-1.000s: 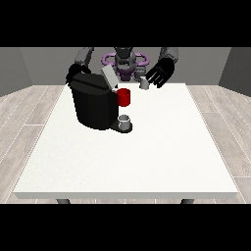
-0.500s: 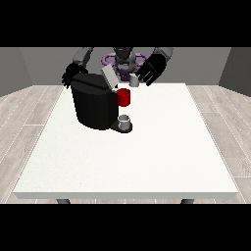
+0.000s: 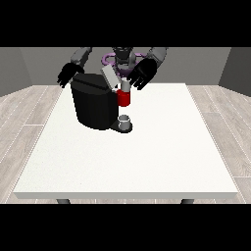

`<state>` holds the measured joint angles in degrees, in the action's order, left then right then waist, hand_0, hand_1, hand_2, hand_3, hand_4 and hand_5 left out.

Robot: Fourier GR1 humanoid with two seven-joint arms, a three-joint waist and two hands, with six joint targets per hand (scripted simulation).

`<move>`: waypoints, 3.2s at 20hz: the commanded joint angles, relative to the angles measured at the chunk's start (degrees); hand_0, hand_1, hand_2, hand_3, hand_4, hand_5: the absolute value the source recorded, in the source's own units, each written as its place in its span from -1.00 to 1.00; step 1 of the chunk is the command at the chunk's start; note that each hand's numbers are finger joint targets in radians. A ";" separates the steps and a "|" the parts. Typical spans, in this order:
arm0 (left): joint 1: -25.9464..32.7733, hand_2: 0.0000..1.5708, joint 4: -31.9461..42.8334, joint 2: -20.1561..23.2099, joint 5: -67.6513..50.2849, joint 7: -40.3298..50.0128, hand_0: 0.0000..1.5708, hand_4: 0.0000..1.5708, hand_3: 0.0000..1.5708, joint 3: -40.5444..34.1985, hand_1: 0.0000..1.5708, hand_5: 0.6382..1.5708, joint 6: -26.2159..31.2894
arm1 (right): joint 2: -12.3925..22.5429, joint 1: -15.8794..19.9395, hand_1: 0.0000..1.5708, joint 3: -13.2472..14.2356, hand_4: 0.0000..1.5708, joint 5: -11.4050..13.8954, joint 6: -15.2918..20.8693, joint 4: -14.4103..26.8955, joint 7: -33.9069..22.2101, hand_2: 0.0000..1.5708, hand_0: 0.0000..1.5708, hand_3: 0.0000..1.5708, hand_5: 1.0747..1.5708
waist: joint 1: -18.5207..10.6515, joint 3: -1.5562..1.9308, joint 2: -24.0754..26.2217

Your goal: Insert the coffee pod into the coffee machine and close the lid

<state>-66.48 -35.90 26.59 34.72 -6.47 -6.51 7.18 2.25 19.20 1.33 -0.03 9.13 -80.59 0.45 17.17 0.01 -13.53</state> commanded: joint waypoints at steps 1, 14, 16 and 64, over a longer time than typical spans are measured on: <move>-0.01 0.67 -0.04 -0.66 0.20 -0.07 0.63 -0.36 0.56 0.32 0.63 1.00 1.13 | 1.41 -1.38 -1.00 1.60 -0.34 -0.89 -1.20 1.50 1.24 -1.00 -1.00 -1.00 1.00 | -0.42 0.01 -0.46; 0.97 0.62 -0.05 -0.96 2.22 -2.91 0.53 -0.36 0.53 0.39 0.53 1.00 -2.62 | -0.13 -2.33 -1.00 1.63 -0.33 -1.35 -0.71 0.76 6.52 -1.00 -1.00 -1.00 1.00 | -0.28 0.01 -3.58; 0.45 0.62 0.42 -0.58 1.41 -2.90 0.52 -0.34 0.53 0.03 0.52 1.00 0.46 | 0.16 -3.27 -1.00 2.03 -0.39 -2.20 -1.44 1.08 5.50 -1.00 -1.00 -1.00 1.00 | -0.41 0.01 -1.59; 1.35 -1.00 0.72 -1.53 8.46 -3.69 -1.00 -1.00 -1.00 3.73 -1.00 1.00 4.69 | 1.31 -2.30 -1.00 3.44 -0.52 -2.38 -0.12 3.87 2.90 -1.00 -1.00 -1.00 1.00 | -2.70 0.01 1.64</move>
<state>-67.03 -34.62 26.78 42.63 -10.09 -3.44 12.22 2.60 17.85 3.98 -1.78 9.77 -77.48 4.16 15.37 0.05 -13.73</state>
